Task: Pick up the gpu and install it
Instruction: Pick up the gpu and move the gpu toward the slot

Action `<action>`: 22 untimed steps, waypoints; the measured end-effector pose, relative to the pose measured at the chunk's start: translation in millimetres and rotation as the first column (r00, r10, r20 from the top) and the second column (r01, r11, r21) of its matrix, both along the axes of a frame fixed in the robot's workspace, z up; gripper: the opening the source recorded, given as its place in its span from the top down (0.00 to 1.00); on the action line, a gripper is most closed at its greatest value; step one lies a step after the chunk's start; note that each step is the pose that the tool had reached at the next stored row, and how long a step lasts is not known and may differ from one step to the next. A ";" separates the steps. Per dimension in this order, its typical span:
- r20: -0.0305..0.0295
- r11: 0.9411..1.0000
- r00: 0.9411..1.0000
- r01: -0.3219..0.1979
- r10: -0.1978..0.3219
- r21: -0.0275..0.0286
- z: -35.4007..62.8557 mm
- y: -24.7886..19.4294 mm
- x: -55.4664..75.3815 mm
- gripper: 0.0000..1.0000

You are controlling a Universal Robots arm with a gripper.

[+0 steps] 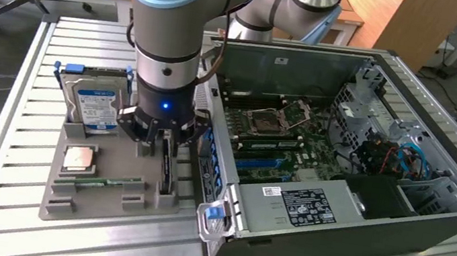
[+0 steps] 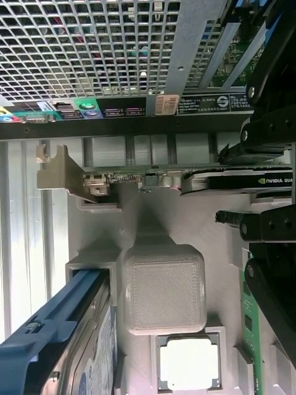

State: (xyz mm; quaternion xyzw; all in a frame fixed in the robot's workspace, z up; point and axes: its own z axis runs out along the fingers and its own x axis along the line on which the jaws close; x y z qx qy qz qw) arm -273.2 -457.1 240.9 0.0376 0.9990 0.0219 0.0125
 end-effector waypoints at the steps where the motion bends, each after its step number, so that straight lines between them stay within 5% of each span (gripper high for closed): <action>1: 0.000 1.000 1.000 0.000 0.000 0.000 -0.6 0.0 0.0 0.57; 22: 0.000 1.000 1.000 0.000 0.000 -0.002 -7.1 -0.8 0.0 0.57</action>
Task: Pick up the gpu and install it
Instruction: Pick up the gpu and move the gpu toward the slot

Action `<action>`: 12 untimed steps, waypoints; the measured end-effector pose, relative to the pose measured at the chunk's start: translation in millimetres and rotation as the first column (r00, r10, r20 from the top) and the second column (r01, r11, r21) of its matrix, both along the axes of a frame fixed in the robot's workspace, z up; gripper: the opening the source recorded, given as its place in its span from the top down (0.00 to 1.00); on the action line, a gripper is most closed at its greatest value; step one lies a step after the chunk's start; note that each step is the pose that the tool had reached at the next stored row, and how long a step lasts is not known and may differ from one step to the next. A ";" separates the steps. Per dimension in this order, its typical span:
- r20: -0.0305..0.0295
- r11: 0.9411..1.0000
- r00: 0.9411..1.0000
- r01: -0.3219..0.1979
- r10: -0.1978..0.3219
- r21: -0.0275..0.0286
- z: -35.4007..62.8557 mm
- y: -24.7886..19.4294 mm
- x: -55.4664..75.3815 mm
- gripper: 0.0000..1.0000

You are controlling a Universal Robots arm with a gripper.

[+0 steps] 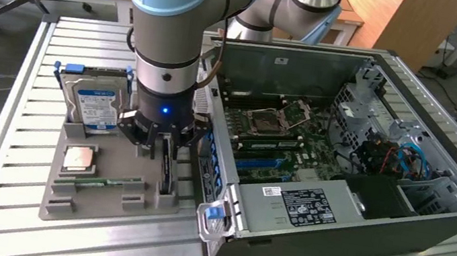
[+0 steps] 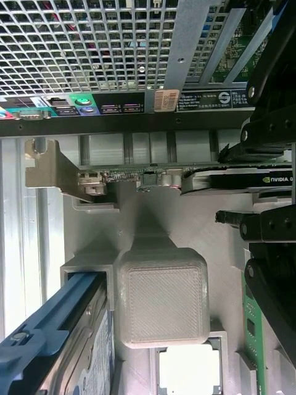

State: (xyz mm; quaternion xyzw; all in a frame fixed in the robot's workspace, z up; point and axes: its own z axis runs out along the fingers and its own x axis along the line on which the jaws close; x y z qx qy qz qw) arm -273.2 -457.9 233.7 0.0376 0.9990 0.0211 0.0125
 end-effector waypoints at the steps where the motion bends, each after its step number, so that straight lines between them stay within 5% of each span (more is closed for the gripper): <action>1: 0.000 1.000 1.000 0.000 0.000 0.000 0.0 0.0 0.0 0.57; 5: 0.000 1.000 1.000 0.000 0.000 0.000 0.0 0.0 0.0 0.58; 7: 0.000 1.000 1.000 0.000 0.000 0.000 0.0 0.0 0.0 0.71; 12: 0.000 1.000 1.000 0.000 0.000 0.000 0.0 0.0 0.0 0.74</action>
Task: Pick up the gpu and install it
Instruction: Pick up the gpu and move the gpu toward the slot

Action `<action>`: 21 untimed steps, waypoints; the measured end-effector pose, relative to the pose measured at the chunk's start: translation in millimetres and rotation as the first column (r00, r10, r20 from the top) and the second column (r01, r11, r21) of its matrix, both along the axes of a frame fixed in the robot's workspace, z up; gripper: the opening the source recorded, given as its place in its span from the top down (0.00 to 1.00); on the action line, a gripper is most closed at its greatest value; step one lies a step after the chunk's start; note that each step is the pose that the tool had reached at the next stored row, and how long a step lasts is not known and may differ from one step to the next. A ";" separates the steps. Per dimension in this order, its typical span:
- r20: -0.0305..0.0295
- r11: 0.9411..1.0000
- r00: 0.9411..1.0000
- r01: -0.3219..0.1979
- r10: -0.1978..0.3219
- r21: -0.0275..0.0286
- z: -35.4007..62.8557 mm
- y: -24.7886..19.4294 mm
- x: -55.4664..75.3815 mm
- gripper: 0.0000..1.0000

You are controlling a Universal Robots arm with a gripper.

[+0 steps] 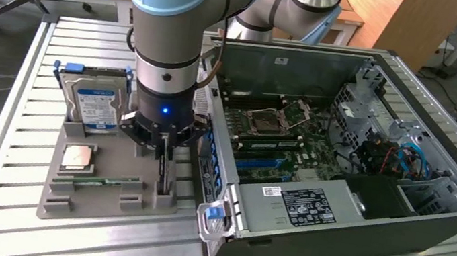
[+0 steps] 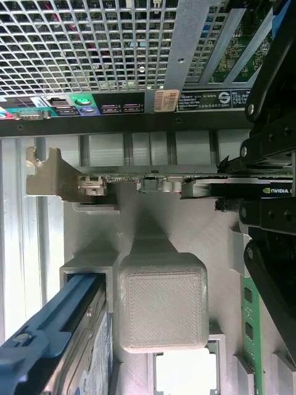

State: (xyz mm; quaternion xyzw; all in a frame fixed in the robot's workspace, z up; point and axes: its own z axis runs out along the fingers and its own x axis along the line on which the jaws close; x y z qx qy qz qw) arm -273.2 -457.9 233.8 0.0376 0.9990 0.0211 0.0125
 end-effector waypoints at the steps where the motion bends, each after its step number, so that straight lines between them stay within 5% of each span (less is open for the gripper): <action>1: 0.000 1.000 1.000 0.000 0.000 0.000 0.0 0.0 0.0 0.74; 21: 0.000 1.000 1.000 -0.018 0.018 0.000 0.0 0.0 0.0 0.74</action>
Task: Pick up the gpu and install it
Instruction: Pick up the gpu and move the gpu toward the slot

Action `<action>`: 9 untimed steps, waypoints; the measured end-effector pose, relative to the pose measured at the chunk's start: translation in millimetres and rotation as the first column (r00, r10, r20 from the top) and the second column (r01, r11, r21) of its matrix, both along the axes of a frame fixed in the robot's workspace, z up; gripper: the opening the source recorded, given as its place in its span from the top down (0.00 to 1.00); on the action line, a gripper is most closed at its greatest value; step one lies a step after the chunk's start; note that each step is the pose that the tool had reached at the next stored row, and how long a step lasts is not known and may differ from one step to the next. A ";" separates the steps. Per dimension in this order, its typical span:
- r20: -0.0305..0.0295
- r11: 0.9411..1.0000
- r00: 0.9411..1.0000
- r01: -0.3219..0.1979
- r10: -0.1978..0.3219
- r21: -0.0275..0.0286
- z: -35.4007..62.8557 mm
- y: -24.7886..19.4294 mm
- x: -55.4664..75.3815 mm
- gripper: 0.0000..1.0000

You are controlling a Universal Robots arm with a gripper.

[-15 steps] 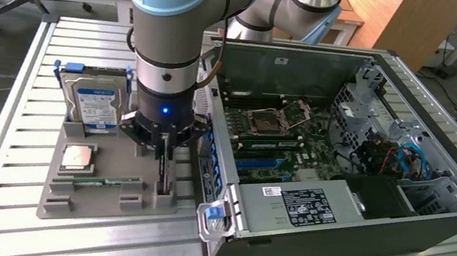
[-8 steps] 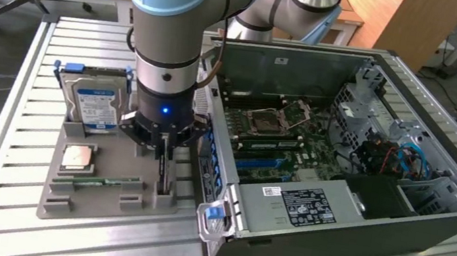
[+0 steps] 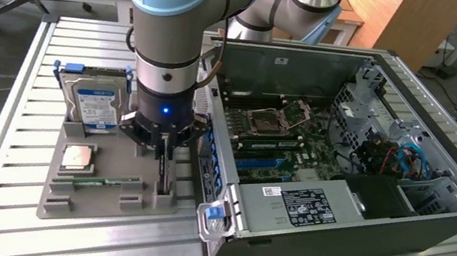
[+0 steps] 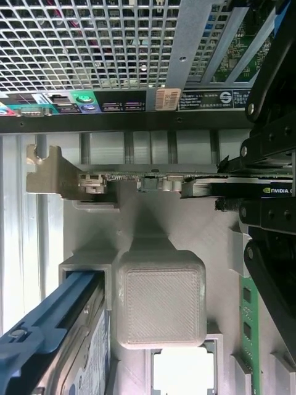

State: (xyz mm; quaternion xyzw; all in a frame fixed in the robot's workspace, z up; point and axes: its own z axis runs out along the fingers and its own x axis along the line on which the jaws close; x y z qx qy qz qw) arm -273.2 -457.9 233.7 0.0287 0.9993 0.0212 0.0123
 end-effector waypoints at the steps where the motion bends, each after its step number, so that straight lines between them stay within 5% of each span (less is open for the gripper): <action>1: 0.000 1.000 1.000 -0.001 0.001 0.000 0.0 0.0 0.0 0.74; 9: 0.000 1.000 1.000 -0.003 0.003 0.000 0.0 0.0 0.0 0.74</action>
